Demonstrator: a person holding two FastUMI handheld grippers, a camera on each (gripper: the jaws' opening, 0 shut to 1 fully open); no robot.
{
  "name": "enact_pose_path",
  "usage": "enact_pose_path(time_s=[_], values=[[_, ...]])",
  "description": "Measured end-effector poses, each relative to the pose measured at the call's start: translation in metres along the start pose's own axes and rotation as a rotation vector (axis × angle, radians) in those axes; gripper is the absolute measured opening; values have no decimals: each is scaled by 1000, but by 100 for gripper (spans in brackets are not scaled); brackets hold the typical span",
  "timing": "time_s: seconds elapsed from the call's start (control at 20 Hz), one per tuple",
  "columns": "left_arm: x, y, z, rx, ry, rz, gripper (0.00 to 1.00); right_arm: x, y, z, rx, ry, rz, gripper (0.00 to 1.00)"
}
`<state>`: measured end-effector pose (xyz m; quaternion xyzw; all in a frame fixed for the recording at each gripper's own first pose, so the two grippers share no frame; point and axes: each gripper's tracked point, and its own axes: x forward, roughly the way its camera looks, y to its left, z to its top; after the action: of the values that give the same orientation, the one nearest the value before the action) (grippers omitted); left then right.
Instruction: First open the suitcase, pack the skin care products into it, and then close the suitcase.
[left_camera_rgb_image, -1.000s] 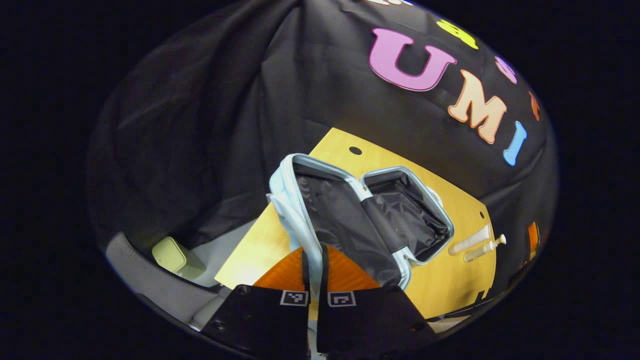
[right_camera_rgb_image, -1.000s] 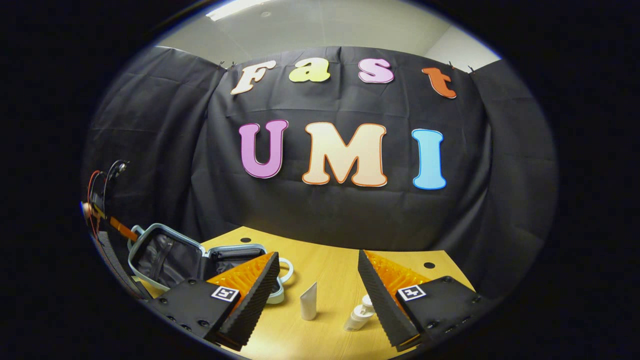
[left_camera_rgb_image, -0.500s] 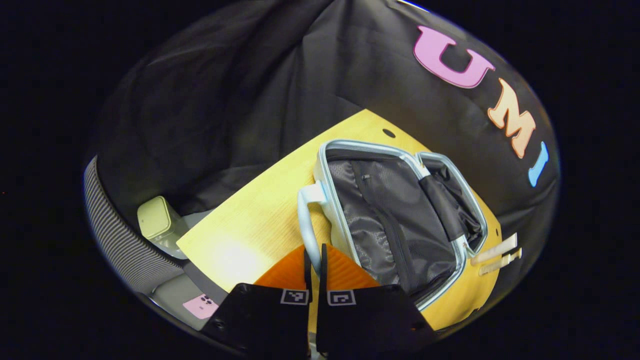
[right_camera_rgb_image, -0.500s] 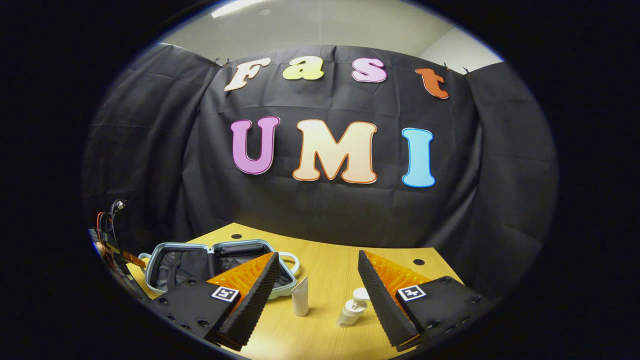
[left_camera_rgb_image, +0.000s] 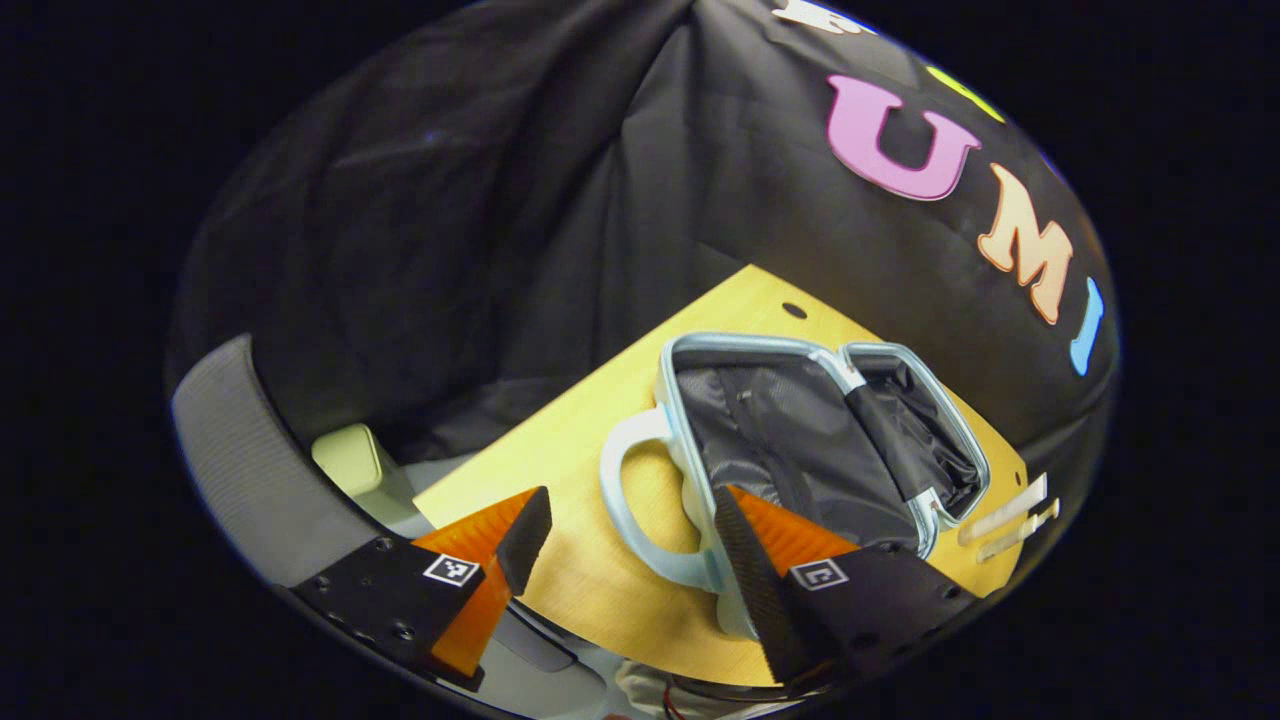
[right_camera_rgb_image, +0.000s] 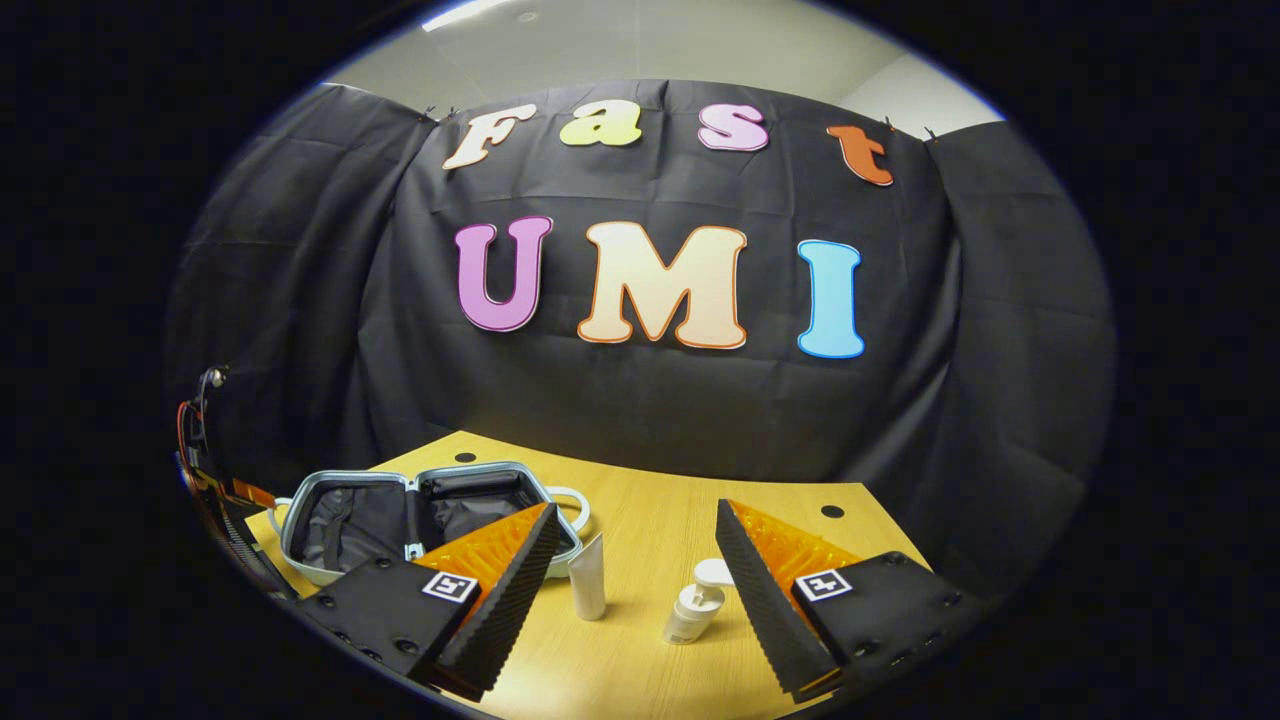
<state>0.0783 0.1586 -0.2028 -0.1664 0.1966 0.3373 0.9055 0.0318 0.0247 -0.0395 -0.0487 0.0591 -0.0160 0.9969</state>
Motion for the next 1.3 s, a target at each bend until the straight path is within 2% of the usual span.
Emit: enact_pose_path(time_s=[0.1,0.15,0.35,0.6,0.8,0.9,1.1,1.2,1.3], values=[[-18,-24,26,35,-75,-24,96,3,-5,-3,-2,5,-4,100],[-27,-45,39,47,-111,-62,96,6,-9,-6,-5,7,-7,99],[-60,-161,66,106,-210,-278,96,14,-26,-20,6,27,-18,99],[-77,-321,23,215,-170,-603,96,28,-50,-57,47,82,-34,99],[-79,-405,-22,297,-126,-764,96,44,-61,-93,70,137,-30,99],[-78,-438,-34,329,-119,-815,96,54,-62,-114,87,171,-19,99],[-64,-484,-77,365,-62,-870,96,72,-62,-146,133,221,-6,100],[-53,-497,-95,387,-39,-874,96,81,-64,-158,133,239,-4,99],[-36,-498,-108,423,-29,-839,96,86,-65,-170,120,258,-1,99]])
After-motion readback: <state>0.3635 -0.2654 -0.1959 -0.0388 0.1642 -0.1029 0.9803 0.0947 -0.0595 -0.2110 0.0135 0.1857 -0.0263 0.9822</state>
